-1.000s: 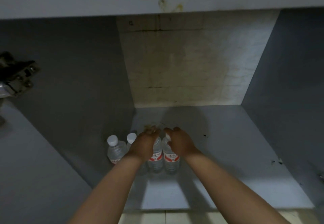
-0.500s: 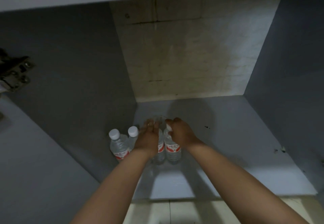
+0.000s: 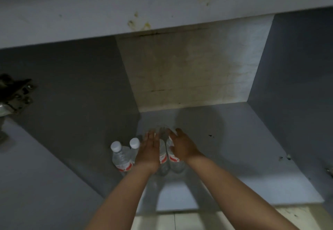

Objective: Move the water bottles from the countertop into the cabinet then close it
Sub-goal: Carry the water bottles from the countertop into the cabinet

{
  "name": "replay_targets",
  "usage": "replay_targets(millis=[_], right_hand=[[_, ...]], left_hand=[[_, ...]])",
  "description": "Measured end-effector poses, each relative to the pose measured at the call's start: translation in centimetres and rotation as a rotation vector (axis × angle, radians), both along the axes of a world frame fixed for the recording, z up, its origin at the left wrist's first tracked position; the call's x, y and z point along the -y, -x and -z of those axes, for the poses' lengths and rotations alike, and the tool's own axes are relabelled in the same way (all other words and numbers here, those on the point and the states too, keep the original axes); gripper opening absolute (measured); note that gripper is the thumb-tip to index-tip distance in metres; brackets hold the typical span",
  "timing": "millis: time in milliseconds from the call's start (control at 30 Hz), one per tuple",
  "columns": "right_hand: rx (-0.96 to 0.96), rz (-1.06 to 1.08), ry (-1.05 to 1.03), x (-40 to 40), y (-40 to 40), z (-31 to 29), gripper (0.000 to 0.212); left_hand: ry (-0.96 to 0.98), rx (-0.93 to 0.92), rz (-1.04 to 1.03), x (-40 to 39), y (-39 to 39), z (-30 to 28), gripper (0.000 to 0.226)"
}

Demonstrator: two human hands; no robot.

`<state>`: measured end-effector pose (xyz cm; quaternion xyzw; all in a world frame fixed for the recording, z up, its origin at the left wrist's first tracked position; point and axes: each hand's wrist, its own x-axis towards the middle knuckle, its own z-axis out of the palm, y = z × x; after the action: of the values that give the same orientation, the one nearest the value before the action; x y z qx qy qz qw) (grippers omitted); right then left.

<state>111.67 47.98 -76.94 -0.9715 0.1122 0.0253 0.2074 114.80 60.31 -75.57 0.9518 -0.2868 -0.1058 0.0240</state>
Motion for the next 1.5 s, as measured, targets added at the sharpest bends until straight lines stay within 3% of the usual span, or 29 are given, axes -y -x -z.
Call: replay_targets(millis=[33,133,300,467,567,733,867,1000,1133,1300,1500], right_hand=[[-0.023,0.001,0.026,0.0,0.5,-0.1,0.062],[-0.042,0.027,0.123,-0.7,3.1,-1.6,0.057],[-0.083,0.051,0.110,-3.0,10.6,-8.0,0.039],[-0.161,0.052,0.180,-3.5,18.7,-17.6,0.030],[-0.073,0.032,0.260,-4.6,22.6,-25.0,0.017],[0.023,0.072,0.248,-6.3,27.6,-35.4,0.020],[0.106,0.170,0.232,-5.7,29.7,-42.6,0.045],[0.210,0.233,0.288,-3.1,32.0,-49.7,0.043],[0.314,0.305,0.381,1.1,33.8,-54.7,0.040],[0.291,0.348,0.522,7.7,34.0,-57.8,0.047],[0.287,0.439,0.438,16.4,29.7,-57.2,0.037]], left_hand=[[0.072,0.127,0.034,-0.2,0.3,-0.1,0.057],[-0.018,0.216,0.085,-1.3,2.8,-2.4,0.052],[-0.151,-0.128,-0.089,-3.5,8.5,-7.9,0.051],[-0.190,-0.225,-0.108,-5.9,16.3,-18.9,0.051],[-0.176,-0.257,-0.128,-6.6,20.4,-26.4,0.051],[-0.122,-0.167,-0.103,-6.2,25.0,-38.2,0.051],[-0.036,-0.014,-0.019,-5.0,26.5,-45.9,0.050],[0.025,0.103,0.020,-3.9,27.7,-52.1,0.048],[0.073,0.177,0.046,-1.9,27.8,-55.9,0.047],[0.124,0.205,0.085,2.4,26.2,-58.1,0.048],[0.123,0.178,0.121,11.0,20.4,-57.9,0.049]])
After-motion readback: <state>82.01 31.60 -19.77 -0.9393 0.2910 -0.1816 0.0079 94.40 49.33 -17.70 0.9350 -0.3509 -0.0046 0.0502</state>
